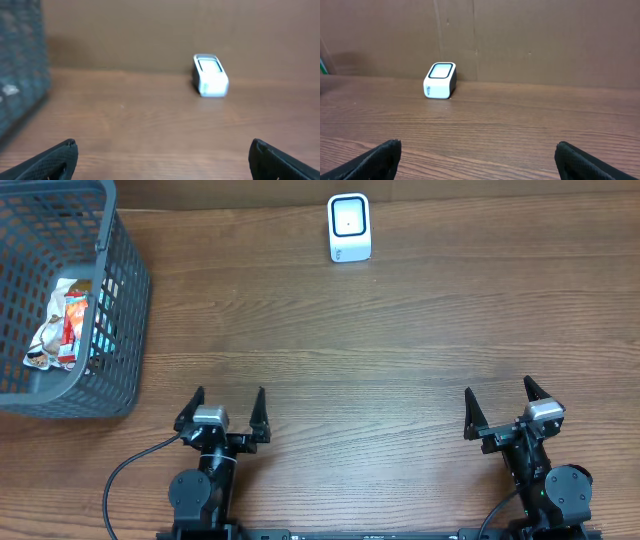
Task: Scan the item barcode
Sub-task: 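Raise the left arm and reach into the grey basket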
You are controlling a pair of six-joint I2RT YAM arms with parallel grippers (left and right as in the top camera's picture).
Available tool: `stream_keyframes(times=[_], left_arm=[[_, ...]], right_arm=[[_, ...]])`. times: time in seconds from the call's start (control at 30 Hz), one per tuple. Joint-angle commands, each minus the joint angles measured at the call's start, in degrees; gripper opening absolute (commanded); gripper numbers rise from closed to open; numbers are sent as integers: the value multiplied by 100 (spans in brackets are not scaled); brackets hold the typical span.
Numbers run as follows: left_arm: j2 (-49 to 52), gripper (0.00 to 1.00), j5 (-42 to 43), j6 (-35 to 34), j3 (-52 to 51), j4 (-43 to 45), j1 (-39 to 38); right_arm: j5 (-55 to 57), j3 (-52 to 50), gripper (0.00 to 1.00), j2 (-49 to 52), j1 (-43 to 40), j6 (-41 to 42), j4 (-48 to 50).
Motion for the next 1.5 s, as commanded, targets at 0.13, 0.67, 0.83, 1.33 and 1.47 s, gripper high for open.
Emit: stream_keyframes(times=[0.13, 0.67, 0.83, 1.33, 1.47], left_arm=[[15, 100, 411, -238, 1626, -1976, -35], [3508, 100, 1340, -472, 5466, -4992, -37], [5226, 100, 1344, -468, 6675, -6314, -37], [7381, 100, 400, -334, 9221, -6148, 398], [8059, 100, 42, -199, 10762, -6428, 949]], right_arm=[[42, -59, 100, -52, -15, -7, 37], [42, -59, 100, -52, -15, -7, 37], [42, -59, 100, -52, -15, -7, 35], [42, -59, 100, -52, -15, -7, 37], [42, -59, 100, -52, -15, -7, 35]])
